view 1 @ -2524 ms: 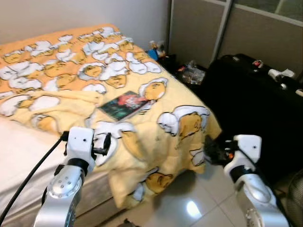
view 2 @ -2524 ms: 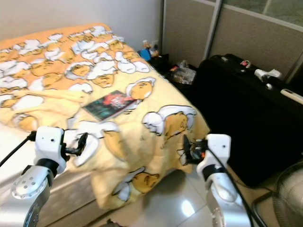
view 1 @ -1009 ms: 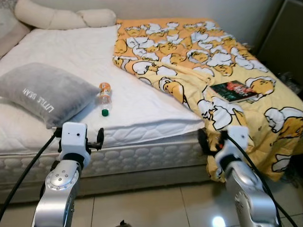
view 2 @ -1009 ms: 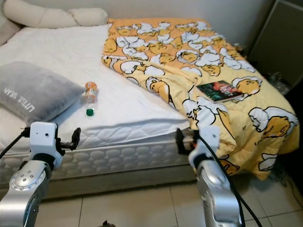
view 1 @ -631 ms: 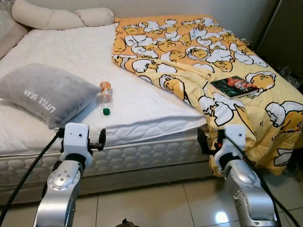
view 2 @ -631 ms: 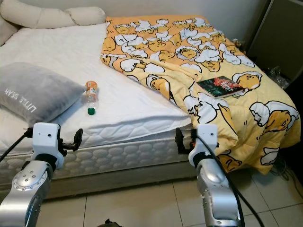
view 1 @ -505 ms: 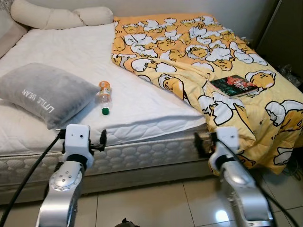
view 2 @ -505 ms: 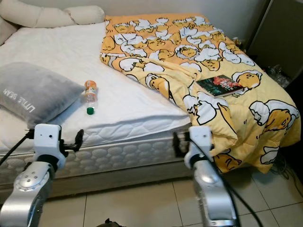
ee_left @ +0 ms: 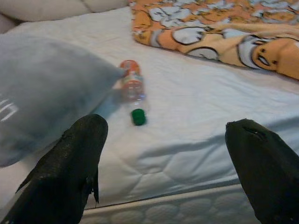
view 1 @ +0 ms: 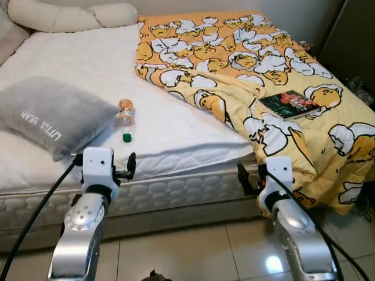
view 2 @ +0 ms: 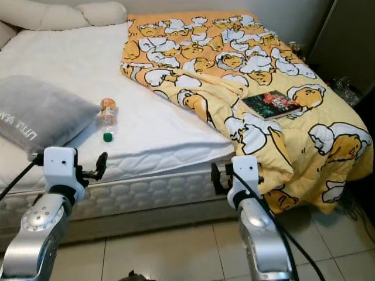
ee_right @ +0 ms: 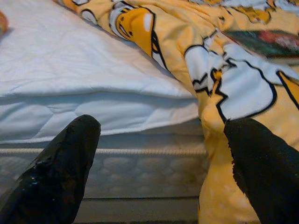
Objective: Clean up the room
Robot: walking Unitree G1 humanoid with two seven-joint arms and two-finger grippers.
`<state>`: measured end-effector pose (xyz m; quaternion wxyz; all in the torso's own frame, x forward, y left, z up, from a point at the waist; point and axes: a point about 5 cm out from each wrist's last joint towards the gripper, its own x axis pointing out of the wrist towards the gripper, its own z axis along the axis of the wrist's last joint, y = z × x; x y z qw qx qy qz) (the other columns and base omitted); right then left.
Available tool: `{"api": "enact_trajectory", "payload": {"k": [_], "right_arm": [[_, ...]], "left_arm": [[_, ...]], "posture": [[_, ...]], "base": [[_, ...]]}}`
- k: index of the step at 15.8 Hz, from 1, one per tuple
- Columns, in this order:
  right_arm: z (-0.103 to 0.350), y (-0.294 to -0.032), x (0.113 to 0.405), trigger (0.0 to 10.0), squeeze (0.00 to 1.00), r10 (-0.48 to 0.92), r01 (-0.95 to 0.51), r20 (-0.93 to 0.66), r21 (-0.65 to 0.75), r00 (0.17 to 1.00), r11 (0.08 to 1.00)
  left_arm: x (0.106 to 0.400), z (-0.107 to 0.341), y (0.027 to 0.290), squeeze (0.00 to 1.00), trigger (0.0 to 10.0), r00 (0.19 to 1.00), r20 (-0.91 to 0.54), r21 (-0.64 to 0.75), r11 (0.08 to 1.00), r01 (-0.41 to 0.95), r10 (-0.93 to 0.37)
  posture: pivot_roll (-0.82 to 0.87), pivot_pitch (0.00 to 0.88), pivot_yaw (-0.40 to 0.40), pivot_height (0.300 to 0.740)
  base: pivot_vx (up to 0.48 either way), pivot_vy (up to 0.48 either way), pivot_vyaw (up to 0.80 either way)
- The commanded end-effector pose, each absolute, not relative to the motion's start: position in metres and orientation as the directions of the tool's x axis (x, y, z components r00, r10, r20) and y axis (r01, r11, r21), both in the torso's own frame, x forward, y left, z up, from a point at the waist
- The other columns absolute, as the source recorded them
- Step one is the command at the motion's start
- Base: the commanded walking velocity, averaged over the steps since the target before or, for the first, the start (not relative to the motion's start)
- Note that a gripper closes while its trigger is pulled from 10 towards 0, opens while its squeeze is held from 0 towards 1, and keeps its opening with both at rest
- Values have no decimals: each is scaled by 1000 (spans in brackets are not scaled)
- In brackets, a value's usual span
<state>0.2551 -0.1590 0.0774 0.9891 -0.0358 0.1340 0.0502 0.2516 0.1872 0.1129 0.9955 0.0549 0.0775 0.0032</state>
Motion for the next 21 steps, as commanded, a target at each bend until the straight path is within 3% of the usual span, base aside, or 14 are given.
{"api": "enact_trajectory", "payload": {"k": [1, 12, 21], "right_arm": [[81, -152, 257, 10000, 0, 133, -150, -251, -49, 959, 987], [83, -134, 263, 10000, 0, 269, -284, -235, -29, 934, 959], [80, -139, 267, 10000, 0, 253, -268, -250, -24, 934, 963]], "left_arm": [[251, 110, 192, 0, 10000, 986, -163, 123, 992, -4, 24], [258, 115, 200, 0, 10000, 989, -145, 131, 991, -18, 37], [257, 113, 199, 0, 10000, 989, -146, 141, 990, -1, 22]], "posture": [[-53, 0, 33, 740], [-32, 0, 28, 740], [-27, 0, 19, 740]], "base": [[0, 0, 800], [352, 0, 800], [330, 0, 0]]}}
